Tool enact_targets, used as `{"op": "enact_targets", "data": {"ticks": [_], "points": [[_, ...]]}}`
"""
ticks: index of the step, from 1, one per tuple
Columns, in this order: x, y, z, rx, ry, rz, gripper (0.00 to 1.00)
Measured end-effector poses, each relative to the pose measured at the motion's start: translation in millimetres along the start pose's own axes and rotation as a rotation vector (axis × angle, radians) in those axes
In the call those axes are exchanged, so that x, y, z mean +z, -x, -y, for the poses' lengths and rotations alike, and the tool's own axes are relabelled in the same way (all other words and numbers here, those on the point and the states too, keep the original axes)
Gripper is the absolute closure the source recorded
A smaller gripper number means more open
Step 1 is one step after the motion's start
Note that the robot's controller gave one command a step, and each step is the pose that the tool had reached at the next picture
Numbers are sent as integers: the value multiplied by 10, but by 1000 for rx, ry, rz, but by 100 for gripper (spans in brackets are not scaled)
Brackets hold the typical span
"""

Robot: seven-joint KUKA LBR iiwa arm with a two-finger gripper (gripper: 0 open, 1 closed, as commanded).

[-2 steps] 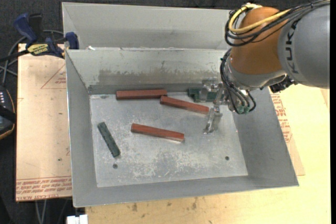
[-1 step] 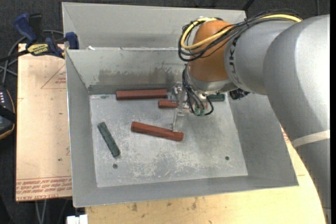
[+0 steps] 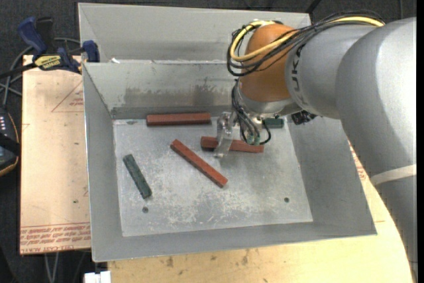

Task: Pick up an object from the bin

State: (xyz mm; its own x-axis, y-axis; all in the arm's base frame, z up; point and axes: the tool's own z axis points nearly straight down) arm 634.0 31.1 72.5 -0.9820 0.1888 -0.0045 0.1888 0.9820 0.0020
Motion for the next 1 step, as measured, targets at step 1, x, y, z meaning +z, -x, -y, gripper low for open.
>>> {"op": "enact_targets", "data": {"ticks": [1], "points": [[2, 96, 774, 8, -2, 1, 100]]}}
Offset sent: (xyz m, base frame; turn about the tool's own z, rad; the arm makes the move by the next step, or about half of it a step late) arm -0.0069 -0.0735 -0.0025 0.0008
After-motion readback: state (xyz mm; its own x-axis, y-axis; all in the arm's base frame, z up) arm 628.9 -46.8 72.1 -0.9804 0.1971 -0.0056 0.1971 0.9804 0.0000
